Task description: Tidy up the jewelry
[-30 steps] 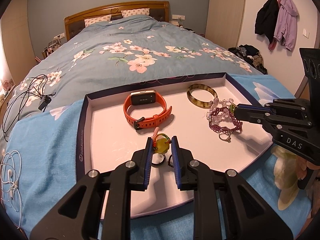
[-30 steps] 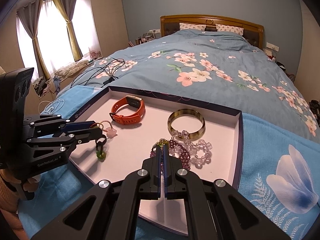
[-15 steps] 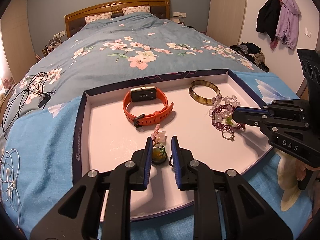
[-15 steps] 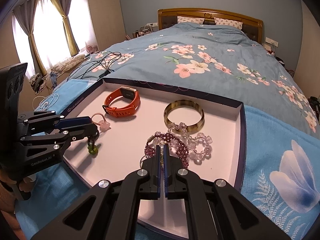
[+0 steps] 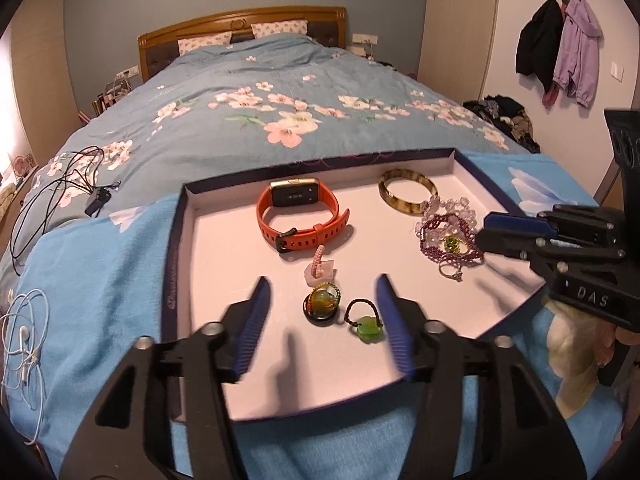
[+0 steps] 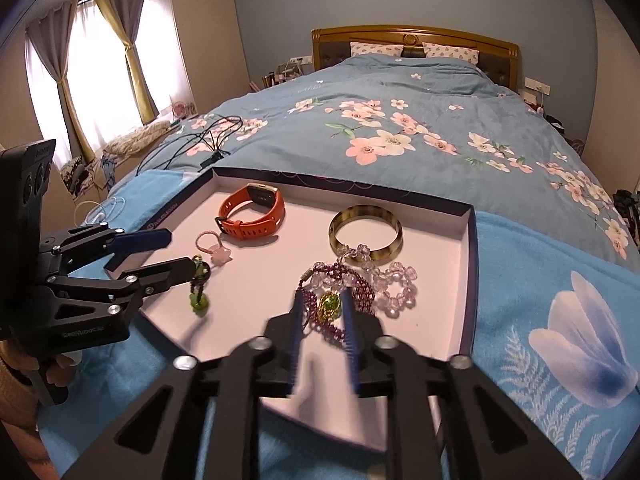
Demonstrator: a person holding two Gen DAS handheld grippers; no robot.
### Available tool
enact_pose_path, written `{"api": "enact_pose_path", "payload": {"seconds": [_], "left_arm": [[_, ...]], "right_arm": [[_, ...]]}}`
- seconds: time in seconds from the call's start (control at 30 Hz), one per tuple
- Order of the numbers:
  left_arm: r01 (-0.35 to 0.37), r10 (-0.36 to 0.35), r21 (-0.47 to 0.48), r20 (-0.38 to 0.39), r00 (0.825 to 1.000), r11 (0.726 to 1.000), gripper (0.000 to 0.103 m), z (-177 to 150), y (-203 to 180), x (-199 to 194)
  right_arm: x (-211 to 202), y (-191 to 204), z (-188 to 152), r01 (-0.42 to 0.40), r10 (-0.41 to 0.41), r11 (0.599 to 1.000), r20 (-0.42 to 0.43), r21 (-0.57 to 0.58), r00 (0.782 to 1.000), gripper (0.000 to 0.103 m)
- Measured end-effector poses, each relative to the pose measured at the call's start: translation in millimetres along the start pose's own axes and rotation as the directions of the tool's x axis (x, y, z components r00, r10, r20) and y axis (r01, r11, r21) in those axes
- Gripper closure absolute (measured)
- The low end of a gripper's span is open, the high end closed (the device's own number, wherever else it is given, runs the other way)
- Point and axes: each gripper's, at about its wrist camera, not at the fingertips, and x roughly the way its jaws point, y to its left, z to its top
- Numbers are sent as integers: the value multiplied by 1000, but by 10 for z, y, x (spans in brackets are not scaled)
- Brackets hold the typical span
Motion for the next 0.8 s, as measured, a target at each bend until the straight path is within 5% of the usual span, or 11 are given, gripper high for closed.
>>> {"api": "enact_pose_path", "payload": {"seconds": [0.1,0.17,0.27,0.37,0.53,0.8], "left_arm": [[-20,20,2,55,998,1000,21,-38,10,-208],[-39,39,5,89,995,999,8,-74,11,-353],[-54,55,-12,153,987,998,6,-179,37,-596],[-78,84,-36,203,975,996,6,-281,53,-805],[-96,119,-89,314,942,991,6,-449,28,-1169],[-111,141,-94,430,892,989,6,-651,-150,-1595]], "right_arm": [[-124,46,-58,-5,5,1000,27,7,1000,59],[-231,86,-102,3,-4,1000,55,9,998,35],[-405,133,-173,14,-16,1000,100,23,995,31],[-578,190,-263,43,-51,998,164,52,985,7],[-847,359,-438,106,-120,992,302,61,946,7],[-1125,559,-633,171,-176,984,396,50,901,7]]}}
